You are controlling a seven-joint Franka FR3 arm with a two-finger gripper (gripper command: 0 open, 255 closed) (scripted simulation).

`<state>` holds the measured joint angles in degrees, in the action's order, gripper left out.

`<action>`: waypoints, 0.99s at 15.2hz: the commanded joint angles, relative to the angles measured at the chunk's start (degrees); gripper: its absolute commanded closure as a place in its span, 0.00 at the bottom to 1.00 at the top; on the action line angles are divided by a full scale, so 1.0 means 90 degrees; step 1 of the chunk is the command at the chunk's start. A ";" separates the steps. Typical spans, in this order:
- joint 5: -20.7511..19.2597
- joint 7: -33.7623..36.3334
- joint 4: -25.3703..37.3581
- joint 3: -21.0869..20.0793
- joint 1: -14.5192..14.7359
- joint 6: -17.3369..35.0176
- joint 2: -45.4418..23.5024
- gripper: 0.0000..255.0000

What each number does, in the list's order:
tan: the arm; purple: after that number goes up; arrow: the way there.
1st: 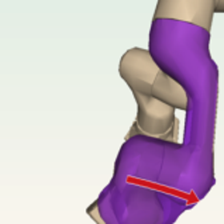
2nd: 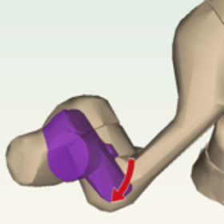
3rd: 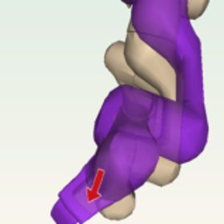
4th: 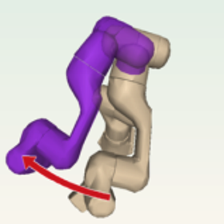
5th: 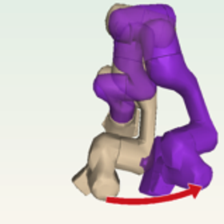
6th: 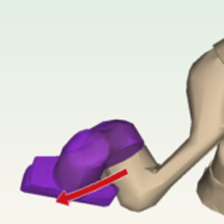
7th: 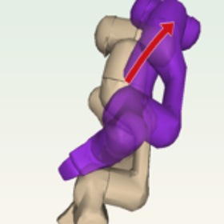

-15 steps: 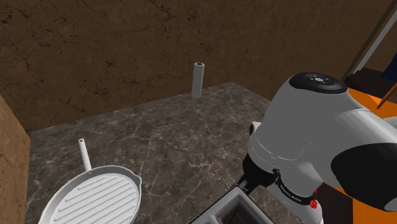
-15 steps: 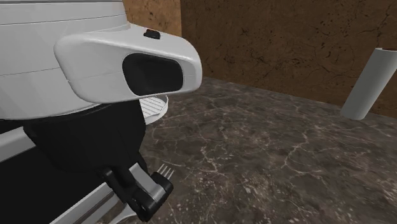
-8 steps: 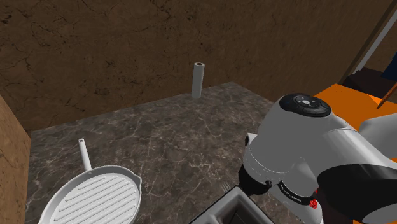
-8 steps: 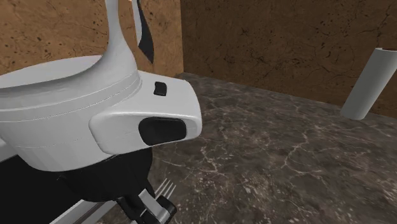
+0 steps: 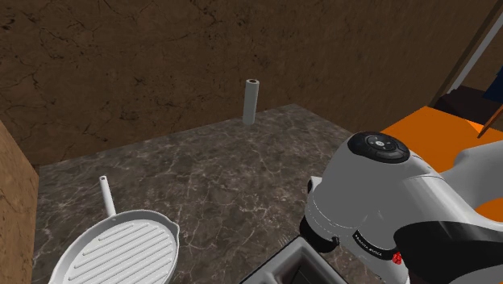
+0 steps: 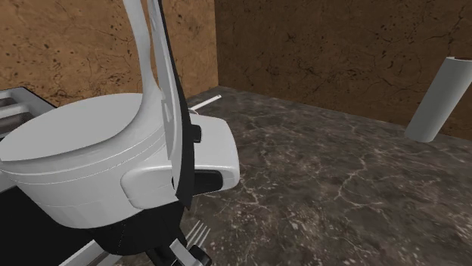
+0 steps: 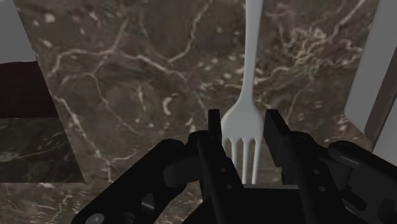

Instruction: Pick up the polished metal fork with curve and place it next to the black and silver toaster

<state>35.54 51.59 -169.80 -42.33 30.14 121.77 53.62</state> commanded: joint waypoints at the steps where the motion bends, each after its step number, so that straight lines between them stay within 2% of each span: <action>1: 0.0002 -0.0001 -0.0002 -0.0002 -0.0001 0.0006 -0.0003 1.00; 3: 0.0001 -0.0001 -0.0001 -0.0001 0.0000 0.0004 -0.0002 1.00; 4: 0.0001 -0.0001 -0.0001 -0.0001 0.0000 0.0004 -0.0002 0.00; 9: 0.0002 -0.0001 -0.0002 -0.0002 0.0000 0.0006 -0.0003 0.00; 13: -0.0512 0.0073 0.0501 0.0555 -0.0050 -0.1083 0.0610 0.00; 15: -0.0514 0.0076 0.0500 0.0557 -0.0047 -0.1082 0.0610 0.00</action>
<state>31.23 52.33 -165.41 -37.70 29.73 112.64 58.70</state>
